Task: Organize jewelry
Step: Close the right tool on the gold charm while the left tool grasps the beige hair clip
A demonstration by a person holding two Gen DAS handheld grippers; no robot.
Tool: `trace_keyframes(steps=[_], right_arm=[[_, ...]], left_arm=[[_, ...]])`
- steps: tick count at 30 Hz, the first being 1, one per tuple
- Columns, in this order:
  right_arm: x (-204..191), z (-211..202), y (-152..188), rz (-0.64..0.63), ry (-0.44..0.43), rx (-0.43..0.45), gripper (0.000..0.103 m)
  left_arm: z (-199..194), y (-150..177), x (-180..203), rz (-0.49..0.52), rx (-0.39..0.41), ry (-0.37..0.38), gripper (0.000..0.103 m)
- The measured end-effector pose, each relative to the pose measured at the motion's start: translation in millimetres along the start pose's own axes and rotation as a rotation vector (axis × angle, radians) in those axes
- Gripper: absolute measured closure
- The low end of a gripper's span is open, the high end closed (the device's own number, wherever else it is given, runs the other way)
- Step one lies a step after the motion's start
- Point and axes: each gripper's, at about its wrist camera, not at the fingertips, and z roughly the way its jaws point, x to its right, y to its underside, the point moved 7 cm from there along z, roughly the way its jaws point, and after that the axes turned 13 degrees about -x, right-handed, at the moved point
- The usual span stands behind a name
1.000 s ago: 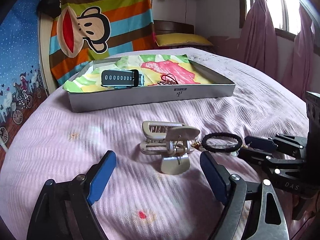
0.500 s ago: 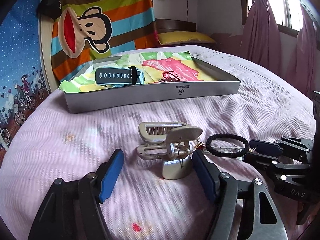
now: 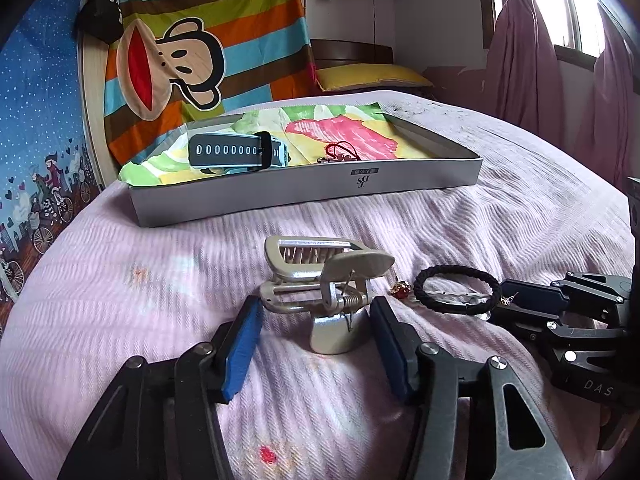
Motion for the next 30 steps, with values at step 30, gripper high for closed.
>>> trace_keyframes(steps=[30], right_arm=[[0, -13, 4, 0.007, -0.04, 0.068, 0.091]], left_arm=[[-37, 8, 25, 0.075, 0.162, 0.05, 0.074]])
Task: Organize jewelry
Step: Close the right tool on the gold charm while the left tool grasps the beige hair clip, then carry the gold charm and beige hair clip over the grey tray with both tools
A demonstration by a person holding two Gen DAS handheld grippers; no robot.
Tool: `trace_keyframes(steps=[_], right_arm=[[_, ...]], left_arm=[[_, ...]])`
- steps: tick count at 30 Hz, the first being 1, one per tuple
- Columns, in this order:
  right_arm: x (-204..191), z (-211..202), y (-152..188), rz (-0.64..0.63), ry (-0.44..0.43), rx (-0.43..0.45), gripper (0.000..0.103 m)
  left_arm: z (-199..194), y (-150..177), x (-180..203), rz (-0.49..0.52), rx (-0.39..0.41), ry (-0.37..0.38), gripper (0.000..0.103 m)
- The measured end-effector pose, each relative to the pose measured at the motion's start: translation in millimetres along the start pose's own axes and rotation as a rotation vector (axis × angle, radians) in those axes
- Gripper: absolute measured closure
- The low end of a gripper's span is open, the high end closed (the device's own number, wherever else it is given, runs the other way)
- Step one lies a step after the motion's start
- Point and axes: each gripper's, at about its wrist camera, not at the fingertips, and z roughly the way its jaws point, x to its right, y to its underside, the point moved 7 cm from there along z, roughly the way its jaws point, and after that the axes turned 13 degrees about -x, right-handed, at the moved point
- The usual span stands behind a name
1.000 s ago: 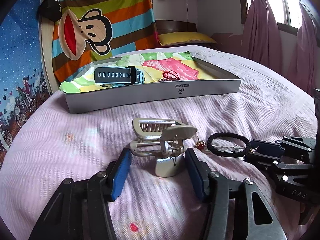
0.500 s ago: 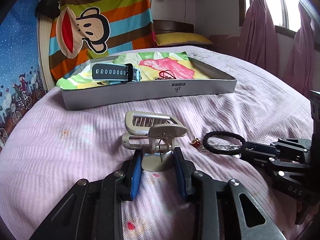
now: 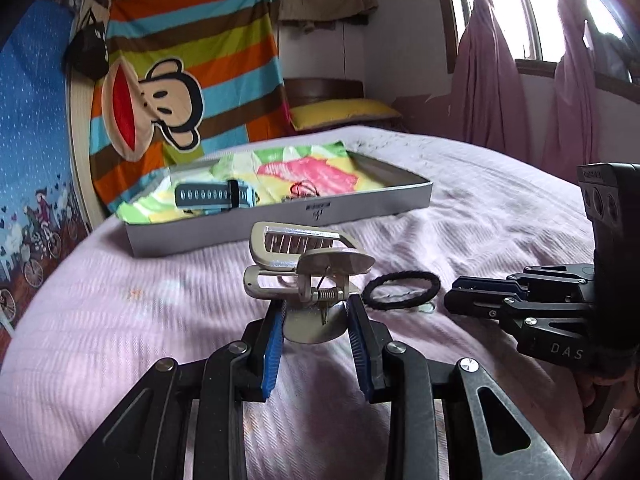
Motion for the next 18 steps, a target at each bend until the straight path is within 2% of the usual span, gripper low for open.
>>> trace_keyframes(steps=[7, 11, 18], right_arm=[[-4, -23, -5, -0.013, -0.005, 0.095, 0.091], [-3, -39, -12, -0.003, -0.015, 0.145, 0.091], [3, -58, -44, -0.003, 0.001, 0.216, 0.091]], left_arm=[[-20, -14, -2, -0.026, 0.071, 0.027, 0.074], [-27, -27, 0, -0.027, 0.077, 0.038, 0.074], [-19, -77, -6, -0.056, 0.081, 0.061, 0.074]])
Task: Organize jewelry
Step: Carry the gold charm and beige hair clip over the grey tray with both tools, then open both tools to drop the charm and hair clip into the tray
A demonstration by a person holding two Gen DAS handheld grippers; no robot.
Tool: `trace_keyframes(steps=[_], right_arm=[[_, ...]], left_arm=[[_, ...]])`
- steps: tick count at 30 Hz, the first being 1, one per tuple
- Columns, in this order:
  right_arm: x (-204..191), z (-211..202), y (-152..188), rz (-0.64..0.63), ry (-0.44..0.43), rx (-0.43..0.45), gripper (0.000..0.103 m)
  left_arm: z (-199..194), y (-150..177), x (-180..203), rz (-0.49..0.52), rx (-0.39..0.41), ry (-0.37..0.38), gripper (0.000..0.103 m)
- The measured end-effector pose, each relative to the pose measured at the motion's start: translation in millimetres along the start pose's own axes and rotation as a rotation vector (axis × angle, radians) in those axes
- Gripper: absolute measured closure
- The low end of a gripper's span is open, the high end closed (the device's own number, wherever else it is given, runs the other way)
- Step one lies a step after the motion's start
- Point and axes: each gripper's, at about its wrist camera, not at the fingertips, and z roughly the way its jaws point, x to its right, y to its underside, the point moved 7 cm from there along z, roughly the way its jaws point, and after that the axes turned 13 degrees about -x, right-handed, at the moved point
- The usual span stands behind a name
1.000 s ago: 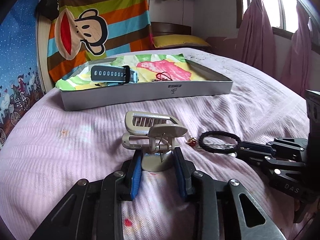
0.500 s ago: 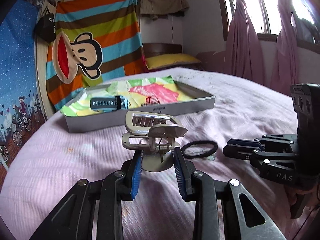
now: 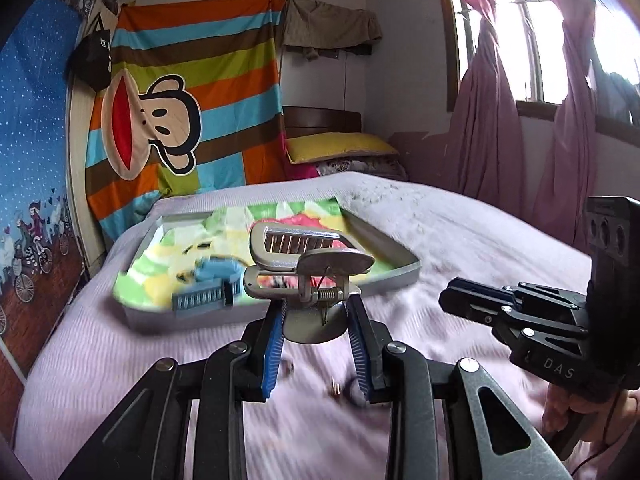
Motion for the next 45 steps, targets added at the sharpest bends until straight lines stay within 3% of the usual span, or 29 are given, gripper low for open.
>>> trace_keyframes(steps=[7, 13, 23, 26, 35, 45], right_arm=[[18, 9, -69, -0.031, 0.026, 0.039, 0.091], [35, 44, -106, -0.001, 0.02, -0.005, 0.091], [63, 125, -91, 0.058, 0.051, -0.208, 0.091], [68, 137, -84, 0.062, 0.061, -0.259, 0.091], [76, 159, -71, 0.07, 0.078, -0.351, 0.091], [75, 162, -70, 0.067, 0.067, -0.367, 0.09]], left_arm=[[38, -46, -10, -0.042, -0.05, 0.009, 0.074], [82, -60, -19, -0.055, -0.175, 0.037, 0.074], [130, -52, -24, -0.073, -0.352, 0.042, 0.074], [135, -48, -19, -0.034, -0.381, 0.007, 0.074], [143, -45, -13, -0.006, -0.44, -0.009, 0.074], [152, -36, -19, -0.059, -0.503, -0.003, 0.073]])
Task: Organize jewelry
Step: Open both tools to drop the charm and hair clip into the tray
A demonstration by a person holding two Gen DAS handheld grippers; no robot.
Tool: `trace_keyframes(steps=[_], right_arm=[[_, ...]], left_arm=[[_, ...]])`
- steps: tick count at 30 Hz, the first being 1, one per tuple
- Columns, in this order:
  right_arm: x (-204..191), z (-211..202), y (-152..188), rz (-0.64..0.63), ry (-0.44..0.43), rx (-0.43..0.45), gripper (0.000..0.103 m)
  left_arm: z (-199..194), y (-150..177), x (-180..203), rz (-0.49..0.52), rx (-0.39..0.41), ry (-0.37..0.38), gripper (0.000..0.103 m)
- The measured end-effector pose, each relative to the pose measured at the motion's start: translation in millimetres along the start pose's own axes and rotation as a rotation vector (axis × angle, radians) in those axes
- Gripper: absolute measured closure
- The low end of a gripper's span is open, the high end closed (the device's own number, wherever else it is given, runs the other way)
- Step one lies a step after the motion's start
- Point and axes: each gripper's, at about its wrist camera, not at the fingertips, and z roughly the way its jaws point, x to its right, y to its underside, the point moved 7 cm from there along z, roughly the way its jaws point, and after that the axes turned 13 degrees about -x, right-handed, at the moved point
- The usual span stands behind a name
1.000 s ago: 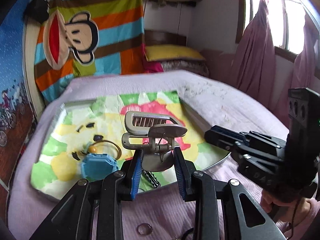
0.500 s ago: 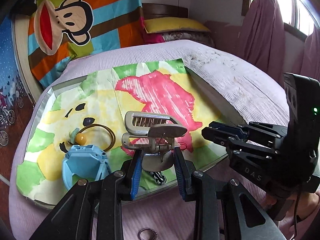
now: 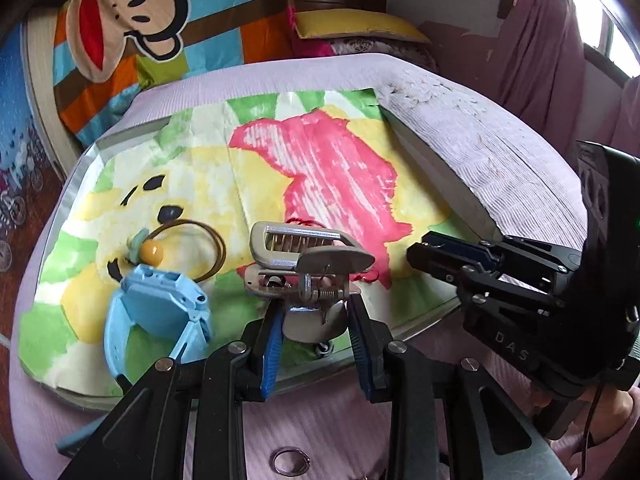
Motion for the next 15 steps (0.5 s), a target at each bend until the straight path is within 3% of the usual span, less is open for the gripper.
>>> trace_keyframes(steps=[5, 9, 12, 15], right_arm=[[2, -3, 1, 0.003, 0.002, 0.006, 0.09], [6, -11, 3, 0.012, 0.001, 0.03, 0.09], [8, -17, 4, 0.019, -0.006, 0.049, 0.085], [7, -25, 6, 0.013, -0.003, 0.072, 0.076]], left_arm=[[-5, 6, -5, -0.007, 0.023, -0.027, 0.072], [-13, 10, -8, -0.014, 0.053, -0.031, 0.061], [-23, 16, -8, -0.014, 0.1, -0.039, 0.049], [-34, 22, -9, -0.014, 0.15, -0.048, 0.048]])
